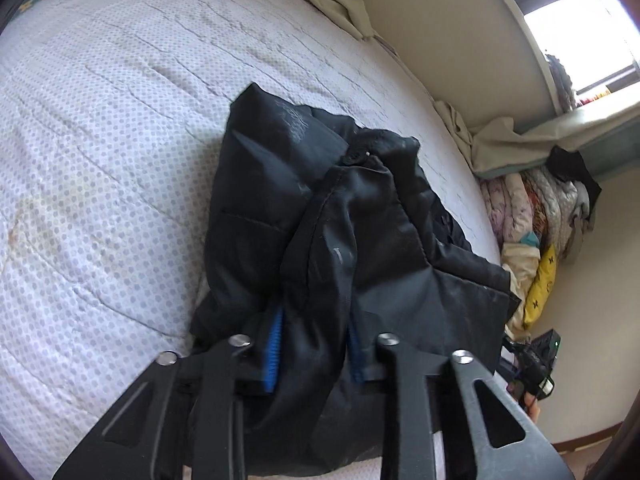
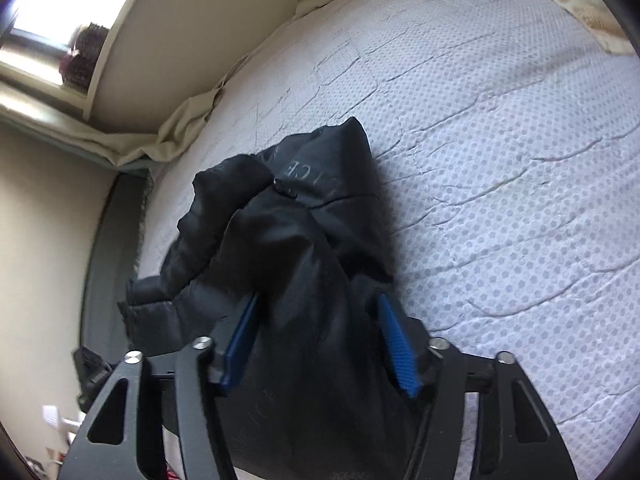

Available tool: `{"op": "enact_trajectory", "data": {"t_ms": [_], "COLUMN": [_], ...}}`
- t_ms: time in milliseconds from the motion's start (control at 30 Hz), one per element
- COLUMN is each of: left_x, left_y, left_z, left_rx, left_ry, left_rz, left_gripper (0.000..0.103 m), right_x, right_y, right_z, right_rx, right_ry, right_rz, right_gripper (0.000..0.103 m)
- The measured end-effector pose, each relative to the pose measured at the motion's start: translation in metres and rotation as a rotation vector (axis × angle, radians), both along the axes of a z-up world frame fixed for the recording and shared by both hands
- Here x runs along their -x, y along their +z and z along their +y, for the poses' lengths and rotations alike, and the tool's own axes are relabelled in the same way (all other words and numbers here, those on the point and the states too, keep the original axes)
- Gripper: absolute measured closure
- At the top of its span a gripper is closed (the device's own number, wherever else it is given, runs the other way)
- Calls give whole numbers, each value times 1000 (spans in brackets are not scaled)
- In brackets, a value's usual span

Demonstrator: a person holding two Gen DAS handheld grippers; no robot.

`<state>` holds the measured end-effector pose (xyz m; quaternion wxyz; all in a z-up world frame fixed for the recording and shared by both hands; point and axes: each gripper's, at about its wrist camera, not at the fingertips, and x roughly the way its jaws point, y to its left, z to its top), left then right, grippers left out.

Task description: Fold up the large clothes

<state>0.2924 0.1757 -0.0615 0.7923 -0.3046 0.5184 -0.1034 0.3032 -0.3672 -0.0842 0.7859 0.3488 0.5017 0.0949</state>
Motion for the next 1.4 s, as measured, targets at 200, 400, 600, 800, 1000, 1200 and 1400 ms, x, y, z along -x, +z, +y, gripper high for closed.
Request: {"op": "enact_trajectory", "data": {"t_ms": [200, 400, 600, 800, 1000, 1200, 1400], "left_x": [17, 23, 21, 38, 42, 5, -21], "left_y": [1, -11, -30, 30, 71, 43, 4], "left_z": [-1, 10, 15, 24, -14, -65, -49], "left_rx": [-42, -37, 9, -168, -248, -292, -382], "left_ry": [-16, -5, 41, 101, 33, -68, -21], "left_rz": [35, 56, 96, -69, -274, -230, -98], "left_gripper": [81, 79, 67, 61, 48, 48, 71], "right_x": [10, 21, 14, 30, 45, 19, -10], "right_y": [6, 4, -26, 0, 75, 67, 34], "right_z": [5, 8, 14, -8, 21, 74, 90], "right_rx": [50, 72, 119, 75, 444, 445, 634], "right_ry": [50, 36, -11, -101, -112, 122, 155], "right_rz": [22, 29, 86, 70, -190, -228, -172], "right_gripper": [79, 78, 46, 37, 46, 92, 97]}}
